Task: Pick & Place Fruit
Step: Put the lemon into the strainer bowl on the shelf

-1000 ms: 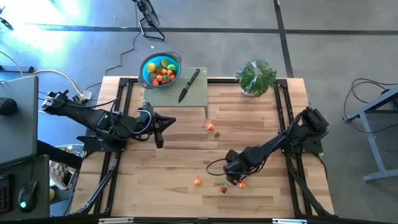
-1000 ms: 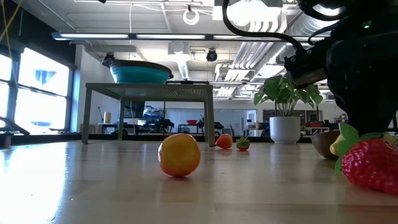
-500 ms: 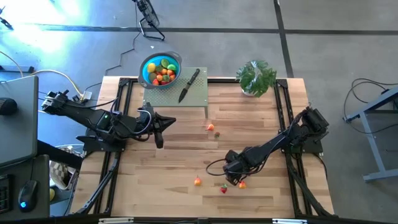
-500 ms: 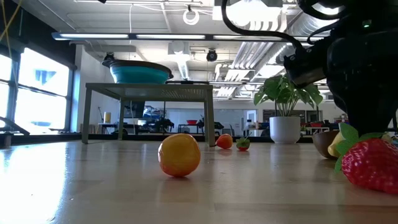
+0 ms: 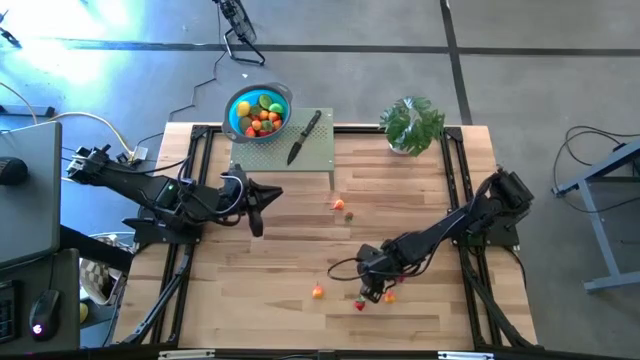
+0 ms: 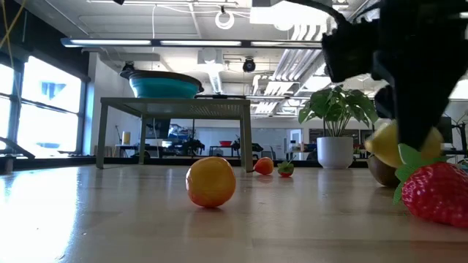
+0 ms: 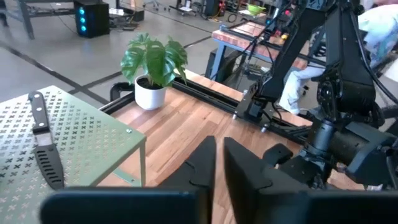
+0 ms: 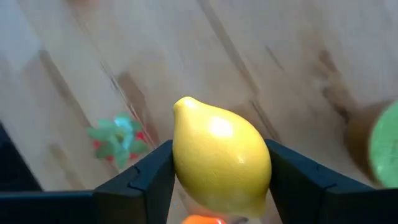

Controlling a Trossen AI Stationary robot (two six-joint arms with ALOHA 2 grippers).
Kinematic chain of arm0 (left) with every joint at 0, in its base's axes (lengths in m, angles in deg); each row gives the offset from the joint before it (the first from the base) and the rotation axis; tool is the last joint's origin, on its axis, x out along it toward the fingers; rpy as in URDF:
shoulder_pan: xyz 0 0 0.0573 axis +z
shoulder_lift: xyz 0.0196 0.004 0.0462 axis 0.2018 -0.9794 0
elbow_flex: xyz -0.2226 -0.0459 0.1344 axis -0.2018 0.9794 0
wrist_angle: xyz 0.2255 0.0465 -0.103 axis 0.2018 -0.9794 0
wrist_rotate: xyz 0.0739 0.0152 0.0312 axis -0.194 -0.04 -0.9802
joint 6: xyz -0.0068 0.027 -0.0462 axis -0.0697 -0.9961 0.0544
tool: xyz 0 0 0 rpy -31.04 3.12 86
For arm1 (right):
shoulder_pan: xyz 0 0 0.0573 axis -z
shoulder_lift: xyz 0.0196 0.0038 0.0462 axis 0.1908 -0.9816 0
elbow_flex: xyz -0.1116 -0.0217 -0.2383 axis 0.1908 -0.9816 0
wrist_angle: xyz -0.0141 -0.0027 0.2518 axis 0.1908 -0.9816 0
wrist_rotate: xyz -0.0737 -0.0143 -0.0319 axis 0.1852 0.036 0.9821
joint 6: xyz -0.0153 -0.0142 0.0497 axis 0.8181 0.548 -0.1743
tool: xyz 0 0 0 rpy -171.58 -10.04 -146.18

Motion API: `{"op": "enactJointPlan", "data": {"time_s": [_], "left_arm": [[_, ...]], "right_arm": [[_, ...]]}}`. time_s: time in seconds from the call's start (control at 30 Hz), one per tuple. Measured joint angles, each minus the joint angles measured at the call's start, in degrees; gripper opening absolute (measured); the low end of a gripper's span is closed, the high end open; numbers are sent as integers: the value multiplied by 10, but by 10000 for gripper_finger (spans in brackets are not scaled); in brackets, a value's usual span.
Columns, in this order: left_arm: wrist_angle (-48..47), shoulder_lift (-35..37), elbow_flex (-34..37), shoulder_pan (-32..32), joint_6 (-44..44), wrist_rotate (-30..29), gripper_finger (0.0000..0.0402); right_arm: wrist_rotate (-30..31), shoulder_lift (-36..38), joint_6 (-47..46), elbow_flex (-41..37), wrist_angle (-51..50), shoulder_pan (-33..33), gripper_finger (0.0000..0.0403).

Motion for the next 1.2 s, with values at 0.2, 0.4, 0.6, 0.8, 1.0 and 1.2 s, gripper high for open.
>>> {"op": "enactJointPlan", "data": {"time_s": [0.2,0.4,0.6,0.8,1.0,1.2], "left_arm": [[-1,0,0,33,37,12,124],[-2,0,0,79,85,49,240],[6,0,0,144,172,172,321],[26,0,0,226,242,372,351],[27,0,0,280,232,500,343],[34,0,0,286,159,505,320]], "right_arm": [[4,27,30,0,14,28,207],[2,48,75,0,36,59,207],[-29,55,131,0,87,96,207],[-104,59,184,0,169,138,207],[-192,70,211,0,267,182,207],[-228,111,211,0,338,216,207]]}}
